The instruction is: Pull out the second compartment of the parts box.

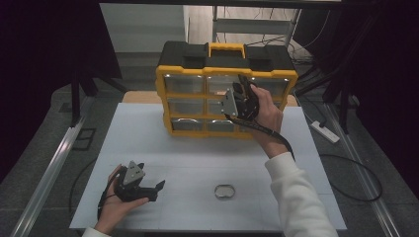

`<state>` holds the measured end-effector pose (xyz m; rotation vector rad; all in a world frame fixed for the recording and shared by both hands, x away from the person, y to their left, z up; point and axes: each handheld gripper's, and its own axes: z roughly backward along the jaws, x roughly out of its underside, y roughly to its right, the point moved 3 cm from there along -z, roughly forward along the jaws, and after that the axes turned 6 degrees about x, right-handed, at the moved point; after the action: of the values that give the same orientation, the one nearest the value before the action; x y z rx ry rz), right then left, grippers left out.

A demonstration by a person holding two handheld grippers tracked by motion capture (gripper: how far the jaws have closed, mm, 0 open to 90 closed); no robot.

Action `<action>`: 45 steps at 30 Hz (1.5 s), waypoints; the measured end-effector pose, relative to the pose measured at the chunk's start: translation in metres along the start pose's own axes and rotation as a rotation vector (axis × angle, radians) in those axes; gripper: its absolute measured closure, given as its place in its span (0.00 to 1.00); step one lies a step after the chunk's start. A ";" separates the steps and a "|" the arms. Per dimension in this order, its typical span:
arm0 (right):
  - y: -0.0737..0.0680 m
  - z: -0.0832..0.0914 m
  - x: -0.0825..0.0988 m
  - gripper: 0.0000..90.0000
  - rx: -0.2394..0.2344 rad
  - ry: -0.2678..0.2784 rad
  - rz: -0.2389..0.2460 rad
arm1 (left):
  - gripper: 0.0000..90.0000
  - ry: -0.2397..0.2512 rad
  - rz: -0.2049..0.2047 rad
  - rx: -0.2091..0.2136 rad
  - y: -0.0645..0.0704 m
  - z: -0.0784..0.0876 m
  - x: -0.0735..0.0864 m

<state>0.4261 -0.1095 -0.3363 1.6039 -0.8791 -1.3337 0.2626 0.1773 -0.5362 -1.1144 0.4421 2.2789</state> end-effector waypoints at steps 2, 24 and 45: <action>-0.001 0.000 0.000 0.75 0.006 0.000 -0.002 | 0.06 -0.001 -0.001 0.000 0.000 0.000 0.000; -0.002 0.006 0.000 0.79 0.022 0.009 0.026 | 0.06 -0.001 -0.001 0.000 -0.001 0.000 0.000; -0.002 0.018 0.000 0.79 0.035 0.028 0.040 | 0.06 0.000 -0.002 -0.001 -0.001 0.000 0.000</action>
<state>0.4087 -0.1115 -0.3395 1.6195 -0.9176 -1.2712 0.2626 0.1784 -0.5364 -1.1154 0.4396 2.2782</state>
